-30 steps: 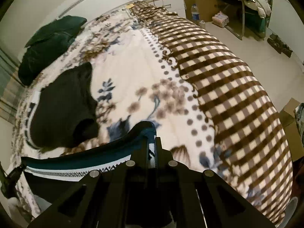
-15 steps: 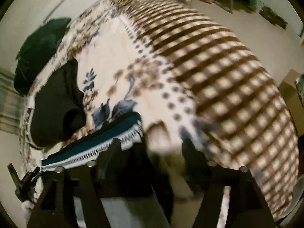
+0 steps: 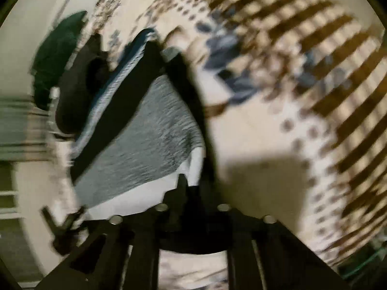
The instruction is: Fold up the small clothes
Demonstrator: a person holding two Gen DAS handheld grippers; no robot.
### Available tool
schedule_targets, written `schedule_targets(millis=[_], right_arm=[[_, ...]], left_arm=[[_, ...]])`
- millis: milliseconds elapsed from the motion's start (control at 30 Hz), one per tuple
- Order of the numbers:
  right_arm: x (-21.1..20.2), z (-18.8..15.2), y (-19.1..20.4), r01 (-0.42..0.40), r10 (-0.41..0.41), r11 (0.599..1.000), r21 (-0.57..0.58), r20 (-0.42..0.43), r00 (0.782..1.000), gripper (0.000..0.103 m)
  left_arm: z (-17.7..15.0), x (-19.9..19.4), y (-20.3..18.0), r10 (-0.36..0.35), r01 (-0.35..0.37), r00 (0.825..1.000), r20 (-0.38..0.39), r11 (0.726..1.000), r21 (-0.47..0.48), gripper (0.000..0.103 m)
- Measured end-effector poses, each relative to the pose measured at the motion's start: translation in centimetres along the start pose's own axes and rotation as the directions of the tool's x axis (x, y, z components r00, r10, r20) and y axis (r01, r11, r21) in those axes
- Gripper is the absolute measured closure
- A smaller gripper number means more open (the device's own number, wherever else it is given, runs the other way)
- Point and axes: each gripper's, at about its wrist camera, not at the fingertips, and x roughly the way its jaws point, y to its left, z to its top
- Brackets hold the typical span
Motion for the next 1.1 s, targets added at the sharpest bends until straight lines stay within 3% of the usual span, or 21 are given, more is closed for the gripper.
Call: schedule_targets(millis=[33,133,200,233,267,467,500,567,667,733,767,800,833,867,900,933,967,1000,1033,1067,1100], right_arm=[[0.2,0.2,-0.4,0.056,-0.056,0.998,0.002,-0.008,0.998,0.096],[0.1,1.3,-0.8,0.012,-0.011,1.000,0.024,-0.036,0.999,0.094],[-1.3,2.6,0.8,-0.016,0.016,0.999,-0.035,0.004,1.000,0.072],[-2.0,3.4,1.6,-0.012,0.014,0.998,-0.056,0.039,0.999,0.044],[-2.3,3.9,2.0,-0.014,0.017,0.998,-0.065,0.061,0.998,0.037],[1.5,9.3,5.7,0.003,0.005,0.988,-0.156,0.052,0.999,0.039],[2.5,9.8,6.6,0.028,-0.020,0.980,-0.198,0.040,0.999,0.043],[4.2,10.1,8.1,0.060,-0.058,0.962,-0.266,0.013,0.998,0.077],[5.3,10.2,9.5,0.061,-0.073,0.944,-0.324,-0.027,0.997,0.085],[4.7,10.3,8.7,-0.055,0.037,0.964,-0.259,-0.076,0.996,0.088],[4.1,10.5,8.0,-0.153,0.135,0.967,-0.202,-0.099,0.986,0.088],[3.4,10.7,7.0,-0.296,0.283,0.948,-0.120,-0.117,0.952,0.089],[2.7,10.8,4.9,-0.485,0.487,0.873,0.042,-0.112,0.866,0.090],[2.7,10.8,4.9,-0.485,0.487,0.873,0.042,-0.112,0.866,0.090],[2.8,10.9,3.3,-0.561,0.575,0.815,0.144,-0.089,0.813,0.090],[3.2,11.0,2.2,-0.587,0.611,0.783,0.206,-0.078,0.788,0.090],[3.6,11.2,1.1,-0.571,0.600,0.787,0.234,-0.073,0.797,0.089],[3.8,11.6,0.3,-0.484,0.506,0.849,0.213,-0.059,0.861,0.087],[3.8,11.9,-0.1,-0.385,0.399,0.906,0.176,-0.048,0.916,0.076],[3.8,12.1,-0.2,-0.309,0.319,0.940,0.140,-0.048,0.947,0.051],[3.8,12.3,-0.1,-0.267,0.275,0.956,0.119,-0.052,0.960,0.044]], left_arm=[[0.1,-0.1,0.0,-0.004,0.004,1.000,-0.001,1.000,-0.006,0.020],[0.2,-1.4,-1.0,0.014,-0.015,0.999,0.033,0.999,0.046,0.020],[0.1,-2.4,-2.0,0.019,-0.023,0.998,0.059,0.997,0.075,0.020],[0.1,-2.8,-2.4,0.017,-0.023,0.997,0.070,0.996,0.084,0.020],[0.0,-3.0,-2.9,0.015,-0.022,0.997,0.079,0.996,0.091,0.020],[-0.6,-3.1,-4.2,0.011,-0.018,0.996,0.090,0.997,0.074,0.020],[-0.6,-3.2,-4.2,0.009,-0.015,0.996,0.091,0.997,0.069,0.020],[-0.8,-3.3,-4.1,0.010,-0.017,0.995,0.097,0.997,0.069,0.020],[-0.7,-3.0,-3.6,0.010,-0.016,0.995,0.095,0.997,0.069,0.020],[-0.9,-3.1,-3.4,0.009,-0.016,0.995,0.096,0.998,0.068,0.020],[-0.9,-3.2,-3.4,0.011,-0.018,0.995,0.098,0.997,0.072,0.020],[-1.1,-3.4,-3.4,0.011,-0.018,0.995,0.100,0.997,0.073,0.020],[-1.2,-3.5,-3.4,0.009,-0.017,0.995,0.101,0.997,0.072,0.020],[-1.3,-3.6,-3.3,0.006,-0.014,0.995,0.103,0.997,0.071,0.020],[-1.2,-3.5,-3.3,0.008,-0.015,0.995,0.102,0.997,0.070,0.020],[-1.2,-3.5,-3.3,0.009,-0.015,0.995,0.100,0.997,0.069,0.020],[-1.2,-3.4,-3.2,0.007,-0.014,0.995,0.096,0.998,0.064,0.020],[-1.2,-3.4,-3.2,0.005,-0.010,0.996,0.094,0.998,0.059,0.020],[-1.2,-3.5,-3.2,0.000,-0.005,0.996,0.093,0.999,0.054,0.020],[-1.2,-3.7,-3.2,-0.001,-0.004,0.995,0.096,0.999,0.054,0.020],[-1.2,-3.8,-3.3,0.000,-0.005,0.995,0.099,0.999,0.053,0.020]])
